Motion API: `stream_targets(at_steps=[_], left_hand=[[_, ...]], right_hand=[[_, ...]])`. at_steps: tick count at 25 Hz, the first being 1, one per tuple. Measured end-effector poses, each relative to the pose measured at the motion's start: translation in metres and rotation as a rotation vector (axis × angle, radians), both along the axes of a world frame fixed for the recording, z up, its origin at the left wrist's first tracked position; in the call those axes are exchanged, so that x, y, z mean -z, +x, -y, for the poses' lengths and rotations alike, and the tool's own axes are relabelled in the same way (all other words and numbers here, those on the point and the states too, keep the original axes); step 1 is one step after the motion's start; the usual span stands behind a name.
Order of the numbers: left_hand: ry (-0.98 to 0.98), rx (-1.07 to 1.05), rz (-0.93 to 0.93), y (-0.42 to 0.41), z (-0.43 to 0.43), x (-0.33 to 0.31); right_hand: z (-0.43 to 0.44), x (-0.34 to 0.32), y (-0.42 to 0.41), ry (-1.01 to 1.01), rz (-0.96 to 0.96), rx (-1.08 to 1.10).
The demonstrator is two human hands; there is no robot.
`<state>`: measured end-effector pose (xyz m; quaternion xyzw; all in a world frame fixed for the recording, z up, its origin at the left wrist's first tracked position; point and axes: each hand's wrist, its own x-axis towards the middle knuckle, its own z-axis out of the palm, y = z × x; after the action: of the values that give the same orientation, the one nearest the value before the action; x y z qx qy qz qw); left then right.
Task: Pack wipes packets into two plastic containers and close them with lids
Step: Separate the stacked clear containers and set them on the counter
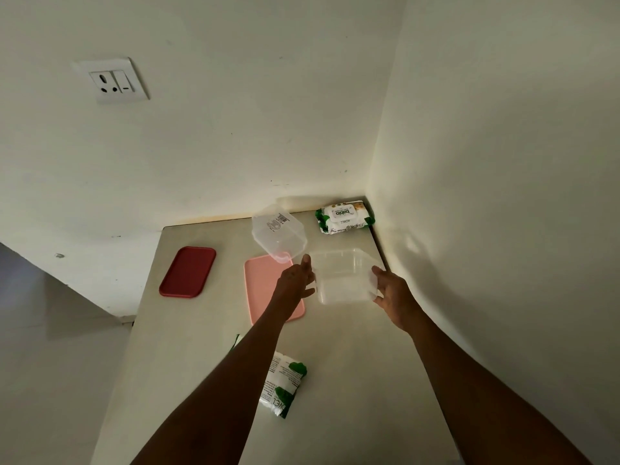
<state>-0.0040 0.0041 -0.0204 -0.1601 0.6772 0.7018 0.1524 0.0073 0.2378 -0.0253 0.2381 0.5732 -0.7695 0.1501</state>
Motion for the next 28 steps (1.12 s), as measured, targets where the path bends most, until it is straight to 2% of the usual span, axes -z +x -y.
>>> stream_targets(at_steps=[3,11,15,18,20,28], left_hand=[[-0.144,0.005,-0.012,0.000,-0.002,0.007],[-0.403,0.148,0.043,0.001,0.001,0.030],[-0.549,0.327,0.113,0.006,0.002,0.045],[-0.541,0.344,0.166,0.003,0.007,0.049],[-0.469,0.333,0.226,-0.003,0.010,0.047],[-0.392,0.359,0.326,-0.012,0.013,0.046]], right_hand=[[-0.001,0.010,0.004,-0.038,-0.002,0.005],[0.002,0.034,0.007,0.077,0.083,-0.052],[0.005,0.056,0.006,0.358,0.136,-0.131],[0.012,0.068,0.006,0.545,0.128,-0.200],[0.017,0.071,0.003,0.634,0.147,-0.204],[0.027,0.069,0.004,0.792,0.170,-0.268]])
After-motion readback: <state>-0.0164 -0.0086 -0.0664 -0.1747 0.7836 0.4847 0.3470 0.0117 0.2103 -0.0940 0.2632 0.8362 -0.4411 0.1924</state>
